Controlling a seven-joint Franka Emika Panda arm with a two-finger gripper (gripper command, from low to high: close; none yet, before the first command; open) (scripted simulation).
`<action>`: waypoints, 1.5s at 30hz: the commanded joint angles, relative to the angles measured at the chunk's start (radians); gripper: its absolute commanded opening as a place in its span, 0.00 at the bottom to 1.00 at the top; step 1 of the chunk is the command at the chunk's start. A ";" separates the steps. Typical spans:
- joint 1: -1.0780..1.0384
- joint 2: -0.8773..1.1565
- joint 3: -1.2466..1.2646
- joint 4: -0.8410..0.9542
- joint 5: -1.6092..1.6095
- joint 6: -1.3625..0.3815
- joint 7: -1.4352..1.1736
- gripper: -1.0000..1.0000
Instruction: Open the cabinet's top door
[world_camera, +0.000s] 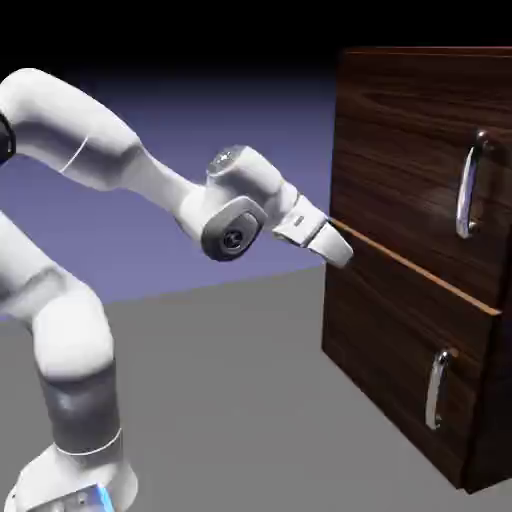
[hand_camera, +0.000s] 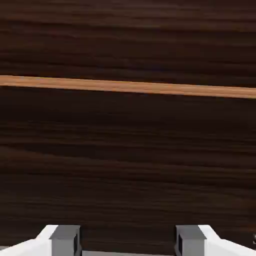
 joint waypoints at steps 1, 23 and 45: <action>0.014 -0.006 -0.017 0.011 -0.044 0.001 0.032 0.50; 0.331 -0.132 -0.400 0.247 -1.000 0.031 0.725 0.50; 0.647 -0.258 -0.782 0.484 -1.957 0.061 1.419 0.50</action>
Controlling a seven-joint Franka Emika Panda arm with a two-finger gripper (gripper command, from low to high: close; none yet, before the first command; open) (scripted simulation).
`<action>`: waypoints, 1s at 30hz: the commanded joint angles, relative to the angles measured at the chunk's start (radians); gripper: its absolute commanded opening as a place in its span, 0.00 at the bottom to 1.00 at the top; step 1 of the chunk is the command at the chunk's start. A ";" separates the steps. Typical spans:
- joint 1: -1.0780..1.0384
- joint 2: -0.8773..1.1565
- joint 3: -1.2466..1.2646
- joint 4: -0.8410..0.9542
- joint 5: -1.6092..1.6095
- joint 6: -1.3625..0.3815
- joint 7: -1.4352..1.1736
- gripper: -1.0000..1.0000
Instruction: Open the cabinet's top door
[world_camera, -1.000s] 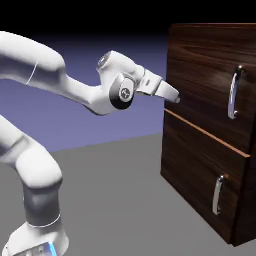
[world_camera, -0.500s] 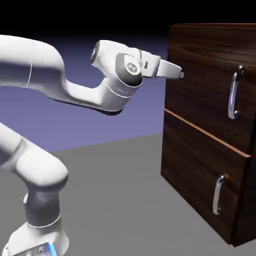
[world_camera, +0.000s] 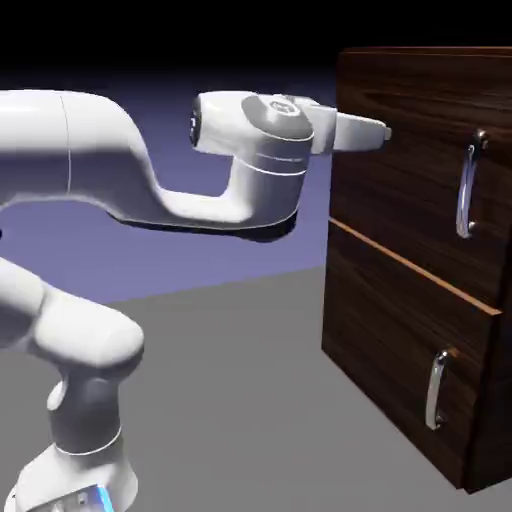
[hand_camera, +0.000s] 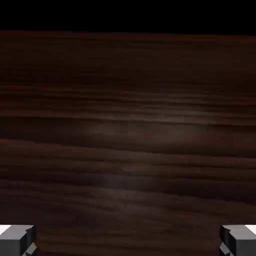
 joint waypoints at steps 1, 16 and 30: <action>0.014 -0.006 -0.017 0.011 -0.044 0.001 0.032 0.50; 0.230 -0.092 -0.278 0.172 -0.696 0.022 0.504 0.50; 0.434 -0.061 -0.435 0.318 -0.888 -0.011 0.656 0.00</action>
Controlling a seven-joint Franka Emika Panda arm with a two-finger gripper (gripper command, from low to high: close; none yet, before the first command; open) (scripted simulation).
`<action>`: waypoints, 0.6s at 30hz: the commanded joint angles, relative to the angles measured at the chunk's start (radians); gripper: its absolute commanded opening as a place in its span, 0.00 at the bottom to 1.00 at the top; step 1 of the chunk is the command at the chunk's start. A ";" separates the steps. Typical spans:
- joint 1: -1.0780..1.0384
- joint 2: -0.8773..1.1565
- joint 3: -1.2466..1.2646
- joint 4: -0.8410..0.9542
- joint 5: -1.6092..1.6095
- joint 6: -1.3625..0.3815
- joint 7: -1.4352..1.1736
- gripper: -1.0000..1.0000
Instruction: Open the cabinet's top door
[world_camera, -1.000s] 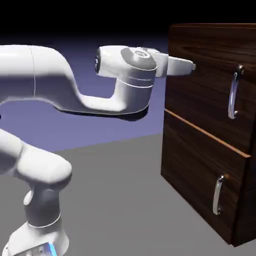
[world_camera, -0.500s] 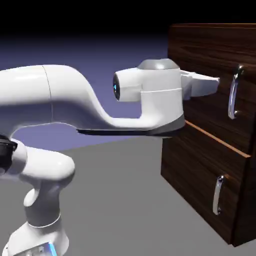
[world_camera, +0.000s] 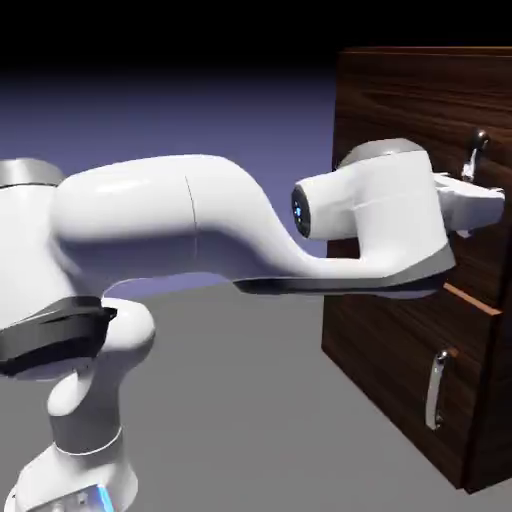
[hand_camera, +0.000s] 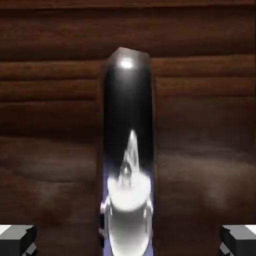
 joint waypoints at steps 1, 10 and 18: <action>-0.036 0.008 0.023 -0.028 0.001 -0.015 0.015 0.00; -0.362 0.039 0.245 -0.260 0.103 -0.133 0.044 0.00; -0.652 0.023 0.470 -0.437 0.233 -0.202 0.043 0.00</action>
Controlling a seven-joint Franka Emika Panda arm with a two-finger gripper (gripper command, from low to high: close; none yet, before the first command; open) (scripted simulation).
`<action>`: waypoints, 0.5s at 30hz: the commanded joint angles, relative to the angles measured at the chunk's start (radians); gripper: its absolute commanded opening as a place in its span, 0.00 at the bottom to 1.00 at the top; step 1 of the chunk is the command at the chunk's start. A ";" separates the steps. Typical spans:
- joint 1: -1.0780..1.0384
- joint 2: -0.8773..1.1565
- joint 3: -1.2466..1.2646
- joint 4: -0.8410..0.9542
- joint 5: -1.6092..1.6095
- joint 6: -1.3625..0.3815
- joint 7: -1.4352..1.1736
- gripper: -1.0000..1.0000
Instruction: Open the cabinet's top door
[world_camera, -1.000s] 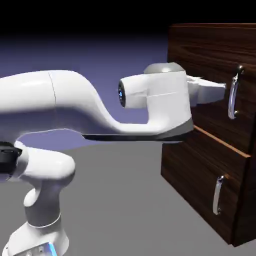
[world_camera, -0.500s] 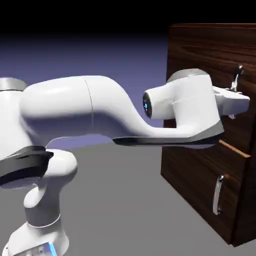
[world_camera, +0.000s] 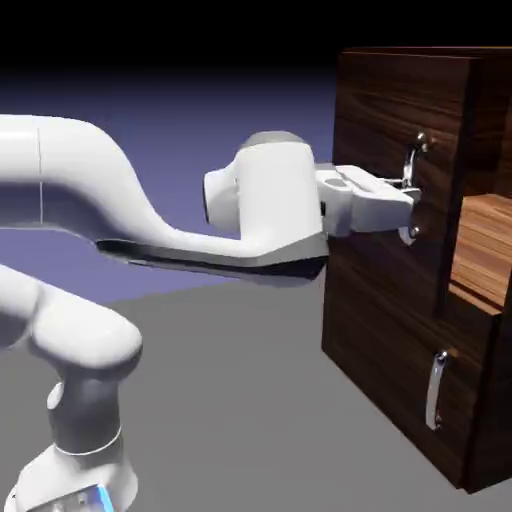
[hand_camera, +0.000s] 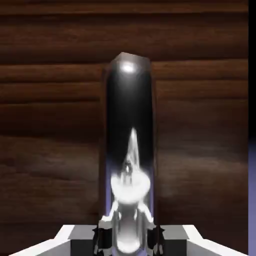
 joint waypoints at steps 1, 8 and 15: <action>-0.036 -0.007 0.030 -0.023 0.024 -0.009 -0.006 0.00; -0.290 -0.096 0.249 -0.187 0.234 -0.057 -0.087 0.00; -0.528 -0.240 0.478 -0.340 0.525 -0.074 -0.216 0.00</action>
